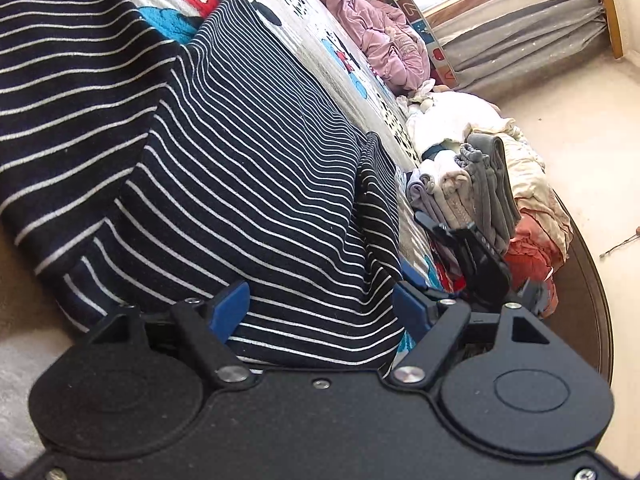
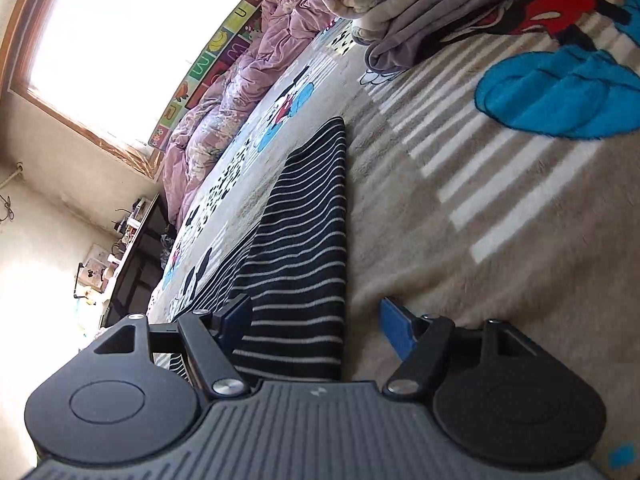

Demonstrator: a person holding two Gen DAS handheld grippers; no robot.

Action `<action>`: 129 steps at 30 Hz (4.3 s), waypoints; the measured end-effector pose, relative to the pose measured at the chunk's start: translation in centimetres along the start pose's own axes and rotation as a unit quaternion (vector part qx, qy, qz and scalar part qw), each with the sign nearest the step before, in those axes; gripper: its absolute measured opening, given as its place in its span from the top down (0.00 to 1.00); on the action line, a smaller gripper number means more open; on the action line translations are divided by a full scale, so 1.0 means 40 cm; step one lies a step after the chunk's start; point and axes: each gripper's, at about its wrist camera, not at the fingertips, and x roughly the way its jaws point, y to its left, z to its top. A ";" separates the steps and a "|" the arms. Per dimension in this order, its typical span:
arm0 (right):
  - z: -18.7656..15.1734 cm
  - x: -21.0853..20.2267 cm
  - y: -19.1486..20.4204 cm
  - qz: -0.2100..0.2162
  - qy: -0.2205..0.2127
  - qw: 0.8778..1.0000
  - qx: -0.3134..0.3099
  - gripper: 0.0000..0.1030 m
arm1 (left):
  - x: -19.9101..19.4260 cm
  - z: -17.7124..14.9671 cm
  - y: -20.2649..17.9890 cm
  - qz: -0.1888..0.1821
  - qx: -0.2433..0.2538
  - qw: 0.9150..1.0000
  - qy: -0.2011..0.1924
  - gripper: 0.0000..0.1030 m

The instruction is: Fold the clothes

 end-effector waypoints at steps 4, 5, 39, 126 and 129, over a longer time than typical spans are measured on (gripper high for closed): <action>0.094 0.085 0.007 -0.013 0.001 1.000 -0.010 0.31 | 0.001 0.002 0.000 -0.004 0.005 1.000 0.002 0.22; 0.112 0.101 0.006 -0.015 0.000 1.000 -0.011 0.31 | 0.001 0.003 0.002 -0.005 0.004 1.000 0.003 0.22; 0.302 0.043 0.067 -0.056 -0.061 0.995 -0.057 0.84 | 0.009 -0.015 -0.023 0.010 0.064 0.998 -0.009 0.21; 0.302 -0.306 -0.044 -0.146 -0.150 0.944 -0.255 0.55 | 0.008 -0.039 -0.033 0.017 0.112 0.993 -0.021 0.20; 0.321 -0.279 -0.105 -0.194 -0.108 0.958 -0.183 0.24 | 0.005 -0.039 -0.032 0.015 0.109 0.994 -0.020 0.20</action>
